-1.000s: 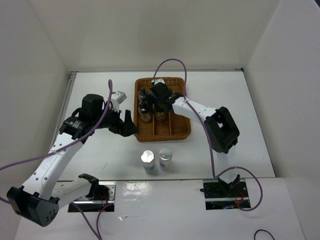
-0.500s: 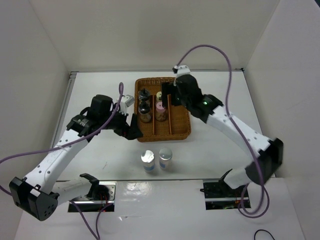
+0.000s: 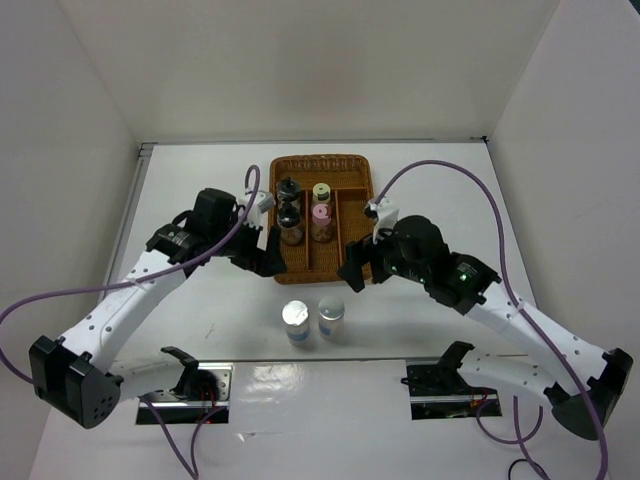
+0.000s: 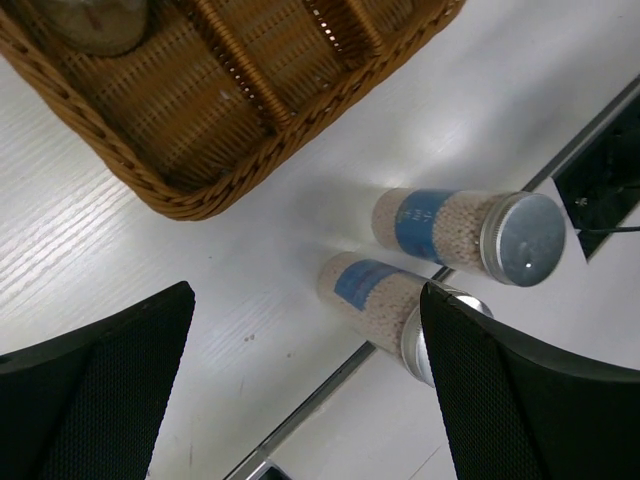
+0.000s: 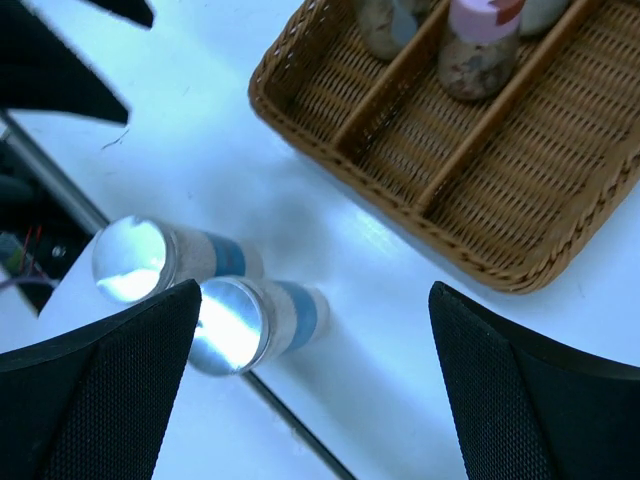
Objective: Organize the condiment bottles
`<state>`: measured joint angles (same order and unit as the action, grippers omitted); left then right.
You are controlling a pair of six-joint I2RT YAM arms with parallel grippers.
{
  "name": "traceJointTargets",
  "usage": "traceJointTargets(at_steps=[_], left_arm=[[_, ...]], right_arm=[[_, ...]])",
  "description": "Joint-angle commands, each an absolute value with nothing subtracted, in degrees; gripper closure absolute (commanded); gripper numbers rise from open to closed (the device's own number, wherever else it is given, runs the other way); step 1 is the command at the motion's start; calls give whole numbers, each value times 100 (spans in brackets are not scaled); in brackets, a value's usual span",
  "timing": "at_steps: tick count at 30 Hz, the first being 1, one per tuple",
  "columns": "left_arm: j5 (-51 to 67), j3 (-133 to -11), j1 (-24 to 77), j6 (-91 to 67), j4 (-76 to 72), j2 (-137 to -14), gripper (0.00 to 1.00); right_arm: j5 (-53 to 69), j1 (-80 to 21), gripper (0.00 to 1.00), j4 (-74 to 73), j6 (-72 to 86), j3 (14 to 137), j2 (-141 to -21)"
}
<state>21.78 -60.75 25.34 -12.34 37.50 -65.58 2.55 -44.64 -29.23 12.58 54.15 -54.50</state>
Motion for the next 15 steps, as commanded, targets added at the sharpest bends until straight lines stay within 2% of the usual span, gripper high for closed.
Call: traceJointTargets(at_steps=[1, 7, 15], left_arm=[[1837, -6284, 2558, -1397, 3797, -6662, 1], [1662, -6144, 2558, -1652, 3683, -6540, 1], [1485, -5968, 2558, -1828, 3621, -6302, 1]], right_arm=[[564, -4718, 1, -3084, 1327, 5388, -5072], [597, -4939, 1, -3322, 1266, 5563, -5176], [326, -5818, 1, -3761, 1511, 5809, -5703]])
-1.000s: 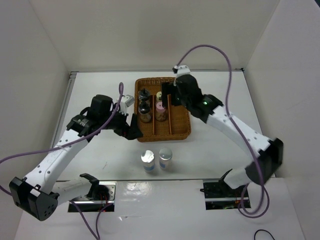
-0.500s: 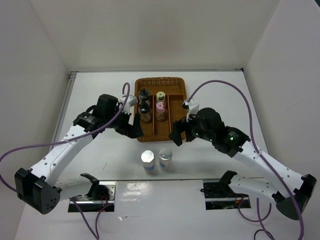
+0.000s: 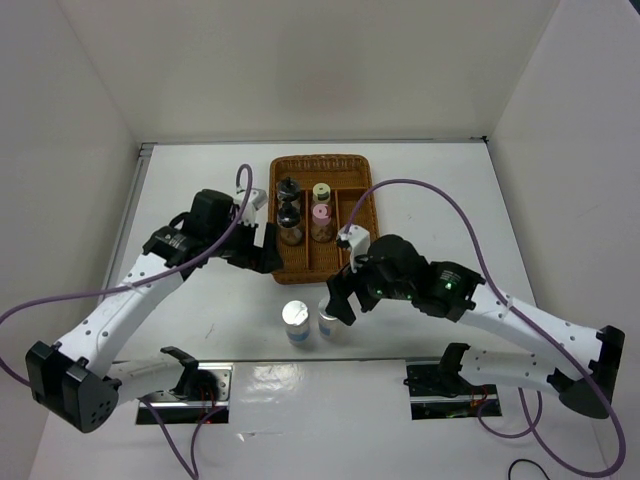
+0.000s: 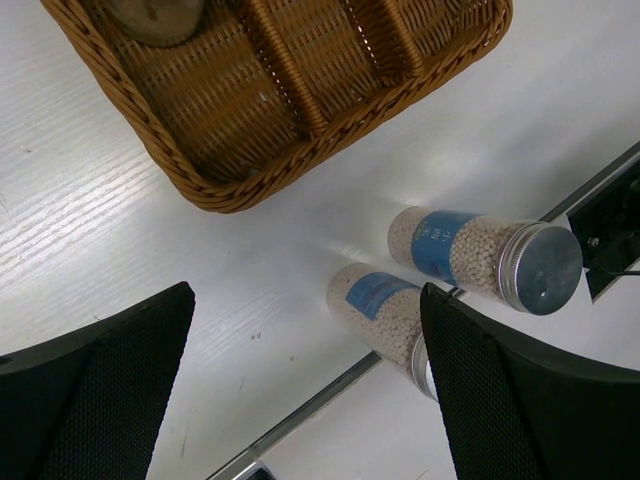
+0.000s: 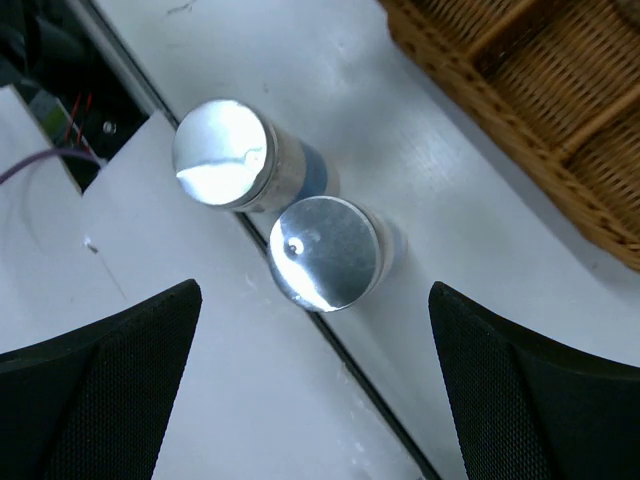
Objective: Organize the condiment bottles
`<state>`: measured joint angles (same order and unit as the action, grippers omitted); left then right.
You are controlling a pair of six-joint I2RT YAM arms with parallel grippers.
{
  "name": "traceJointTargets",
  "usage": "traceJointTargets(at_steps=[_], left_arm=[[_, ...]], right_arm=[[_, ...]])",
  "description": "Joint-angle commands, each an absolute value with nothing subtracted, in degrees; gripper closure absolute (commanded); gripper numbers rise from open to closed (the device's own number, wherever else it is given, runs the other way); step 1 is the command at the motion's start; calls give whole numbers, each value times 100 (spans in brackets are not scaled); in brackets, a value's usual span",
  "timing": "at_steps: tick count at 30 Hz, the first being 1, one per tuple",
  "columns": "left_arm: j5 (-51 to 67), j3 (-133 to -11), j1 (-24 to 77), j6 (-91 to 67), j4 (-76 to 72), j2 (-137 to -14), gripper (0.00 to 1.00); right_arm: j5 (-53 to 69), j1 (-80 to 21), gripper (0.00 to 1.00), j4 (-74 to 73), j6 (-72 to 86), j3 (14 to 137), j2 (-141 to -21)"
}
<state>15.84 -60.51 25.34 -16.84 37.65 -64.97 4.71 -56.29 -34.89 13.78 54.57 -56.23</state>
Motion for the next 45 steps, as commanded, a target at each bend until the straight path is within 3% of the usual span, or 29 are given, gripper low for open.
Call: traceJointTargets(at_steps=[1, 11, 26, 38, 45], left_arm=[[1433, -5916, 2558, -1880, 3621, -6241, 1], [1380, -5862, 2558, -1934, 3621, -6082, 1], [1275, -5748, 2558, -1934, 3727, -5810, 1], [1213, -5748, 2558, -1986, 3727, -5695, 1], [1151, -5748, 2558, -1986, 3727, -5643, 1]], right_arm=[[247, -5818, 1, -3823, 1512, 5862, -5756], [-439, -6179, 1, -3973, 1564, 5985, -6362], [-378, -6231, 1, -3744, 1564, 5985, -6935], [-667, -6442, 5, -3630, 1890, 5933, -7356], [-922, -6442, 12, -3577, 2004, 5933, -7418]])
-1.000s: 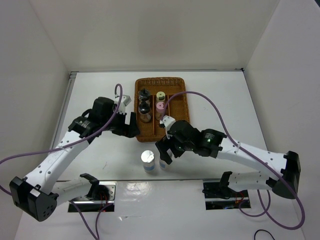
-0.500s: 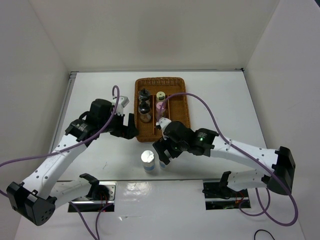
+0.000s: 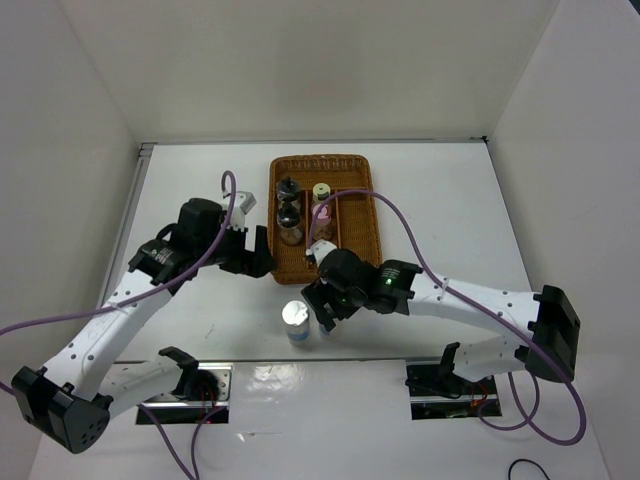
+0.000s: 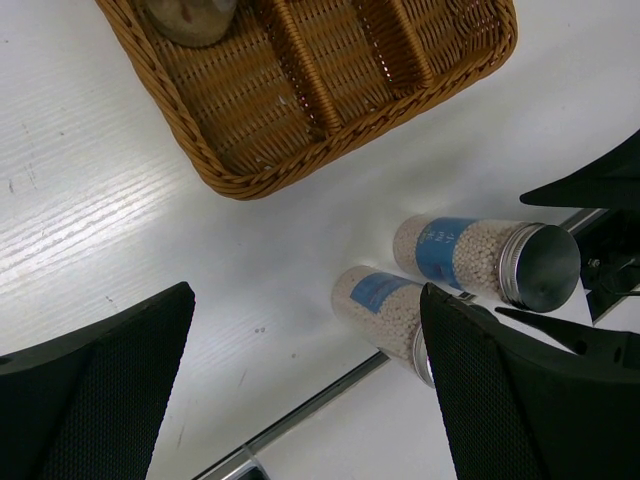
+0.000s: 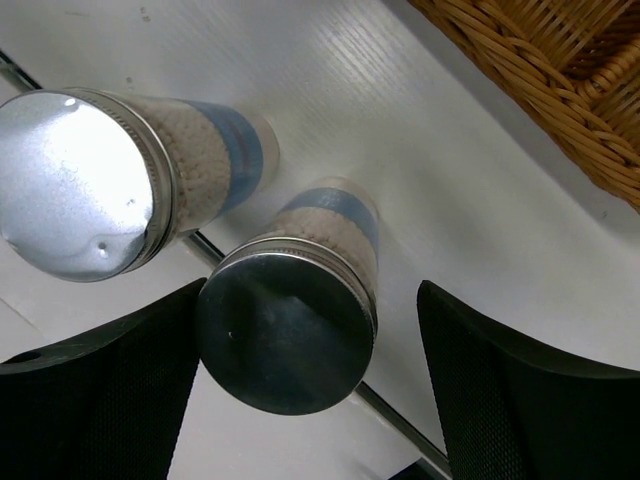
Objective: Organize the condiment bottles
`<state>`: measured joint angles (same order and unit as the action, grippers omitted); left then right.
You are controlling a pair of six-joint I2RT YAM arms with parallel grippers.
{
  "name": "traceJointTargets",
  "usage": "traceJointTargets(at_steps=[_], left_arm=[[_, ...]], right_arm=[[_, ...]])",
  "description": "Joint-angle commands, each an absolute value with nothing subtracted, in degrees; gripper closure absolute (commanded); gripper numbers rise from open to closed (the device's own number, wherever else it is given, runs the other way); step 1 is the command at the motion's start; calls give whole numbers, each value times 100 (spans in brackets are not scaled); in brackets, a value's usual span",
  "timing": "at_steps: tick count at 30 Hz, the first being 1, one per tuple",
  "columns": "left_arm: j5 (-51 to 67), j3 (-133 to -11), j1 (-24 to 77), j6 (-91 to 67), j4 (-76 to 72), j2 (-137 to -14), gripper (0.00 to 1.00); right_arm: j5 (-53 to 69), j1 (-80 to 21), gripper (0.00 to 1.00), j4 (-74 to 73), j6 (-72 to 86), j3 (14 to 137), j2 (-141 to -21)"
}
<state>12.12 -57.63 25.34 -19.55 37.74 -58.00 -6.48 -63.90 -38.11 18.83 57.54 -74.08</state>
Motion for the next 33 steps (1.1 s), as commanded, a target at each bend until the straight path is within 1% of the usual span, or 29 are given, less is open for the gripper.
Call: traceJointTargets(at_steps=[1, 2, 3, 5, 6, 9, 12, 15, 16, 20, 22, 25, 28, 31, 33], left_arm=[[1151, -5748, 2558, -1986, 3727, -5643, 1], [1151, -5748, 2558, -1986, 3727, -5643, 1], [1099, -5748, 2558, -1986, 3727, -5643, 1], [1099, -5748, 2558, -1986, 3727, -5643, 1], [1099, -5748, 2558, -1986, 3727, -5643, 1], [1099, -5748, 2558, -1986, 3727, -5643, 1], [1099, -5748, 2558, -1986, 3727, -5590, 1], [1099, -5748, 2558, -1986, 3674, -5590, 1], [1099, -5748, 2558, -1986, 3674, -5590, 1], [1099, -5748, 2558, -1986, 3674, -5590, 1], [1099, -5748, 2558, -1986, 3674, -5590, 1], [1151, -5748, 2558, -1986, 3674, -5590, 1], [1213, -5748, 2558, -1934, 3726, -5590, 1], [1283, -5923, 2558, -1881, 3875, -5747, 1], [1519, -6046, 2610, -1732, 3946, -5748, 1]], right_arm=[[-975, -6442, 14, -3577, 2004, 5933, -7418], [-976, -6442, 14, -3577, 2004, 5933, -7418], [-976, -6442, 18, -3525, 2056, 5933, -7470], [-976, -6503, 19, -3524, 2057, 5933, -7523], [-1045, -6504, 22, -3524, 2057, 5933, -7584], [-1107, -6557, 23, -3524, 2109, 5933, -7699], [-1177, -6670, 28, -3577, 2162, 5985, -7752], [-1239, -6671, 37, -3682, 2162, 6038, -7805], [-1239, -6671, 42, -3683, 2214, 6038, -7805], [-1345, -6671, 53, -3735, 2276, 6160, -7734], [-1406, -6671, 57, -3788, 2329, 6222, -7682], [-1564, -6671, 57, -3990, 2391, 6397, -7523], [-2072, -6671, 57, -4367, 2592, 6731, -7243], [-2293, -6286, 57, -4772, 2646, 7136, -7154], [-2426, -5969, 60, -4834, 2646, 7198, -6979]])
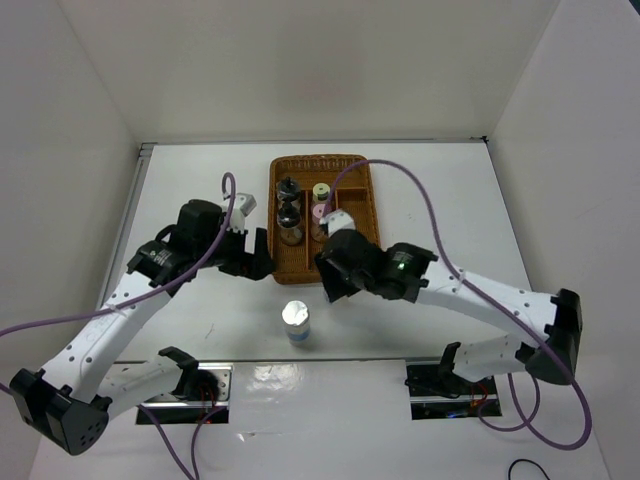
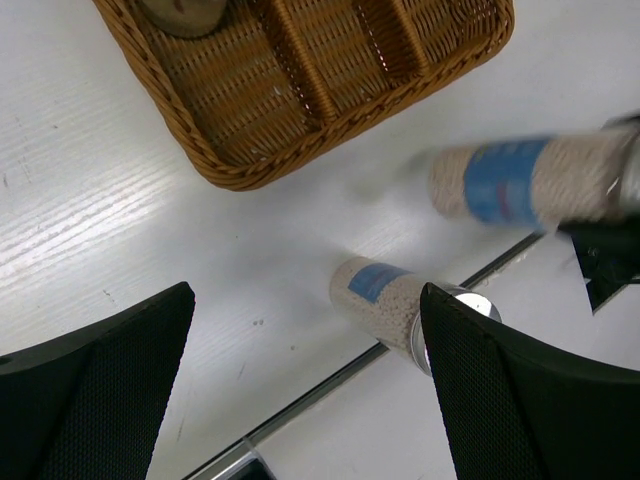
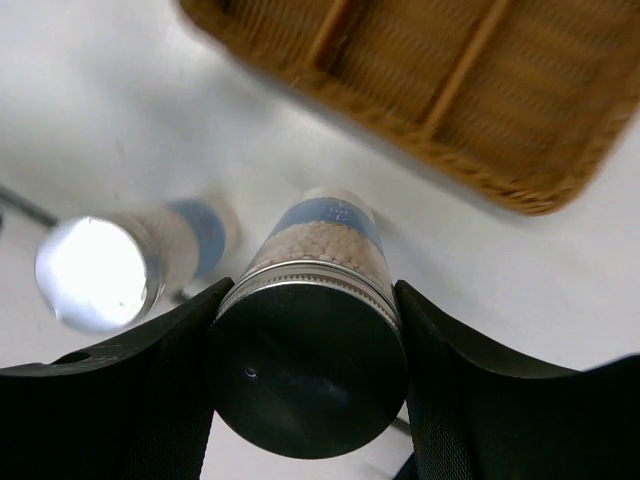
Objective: Organize the condiment bottles
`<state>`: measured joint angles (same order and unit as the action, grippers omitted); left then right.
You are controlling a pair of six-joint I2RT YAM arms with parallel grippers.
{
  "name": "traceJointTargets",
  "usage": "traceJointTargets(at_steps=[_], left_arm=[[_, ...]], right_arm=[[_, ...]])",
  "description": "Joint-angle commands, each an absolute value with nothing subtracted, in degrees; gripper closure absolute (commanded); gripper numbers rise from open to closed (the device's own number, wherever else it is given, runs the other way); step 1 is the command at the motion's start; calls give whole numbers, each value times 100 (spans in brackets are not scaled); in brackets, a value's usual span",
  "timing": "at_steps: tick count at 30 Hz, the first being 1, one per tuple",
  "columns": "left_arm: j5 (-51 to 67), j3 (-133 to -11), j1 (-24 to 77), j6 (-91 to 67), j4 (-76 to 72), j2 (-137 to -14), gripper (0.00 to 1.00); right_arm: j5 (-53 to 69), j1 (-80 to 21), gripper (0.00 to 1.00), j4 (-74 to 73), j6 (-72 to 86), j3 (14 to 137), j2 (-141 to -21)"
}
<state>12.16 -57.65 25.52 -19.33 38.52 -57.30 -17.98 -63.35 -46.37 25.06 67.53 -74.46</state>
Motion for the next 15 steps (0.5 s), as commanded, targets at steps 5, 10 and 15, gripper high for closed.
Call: traceJointTargets(at_steps=[5, 10, 15], left_arm=[[1845, -6170, 2786, -1372, 3946, -5748, 1], [2258, -6170, 3137, -1205, 3832, -5801, 1], [2364, -6249, 3349, -977, 3771, -5801, 1]], right_arm=[[-2137, -4854, 60, -4562, 2303, 7400, -6855], [-2363, -4167, 60, -4447, 1732, 7830, -7065], [-2487, -3569, 60, -3973, 1249, 8410, -7751]])
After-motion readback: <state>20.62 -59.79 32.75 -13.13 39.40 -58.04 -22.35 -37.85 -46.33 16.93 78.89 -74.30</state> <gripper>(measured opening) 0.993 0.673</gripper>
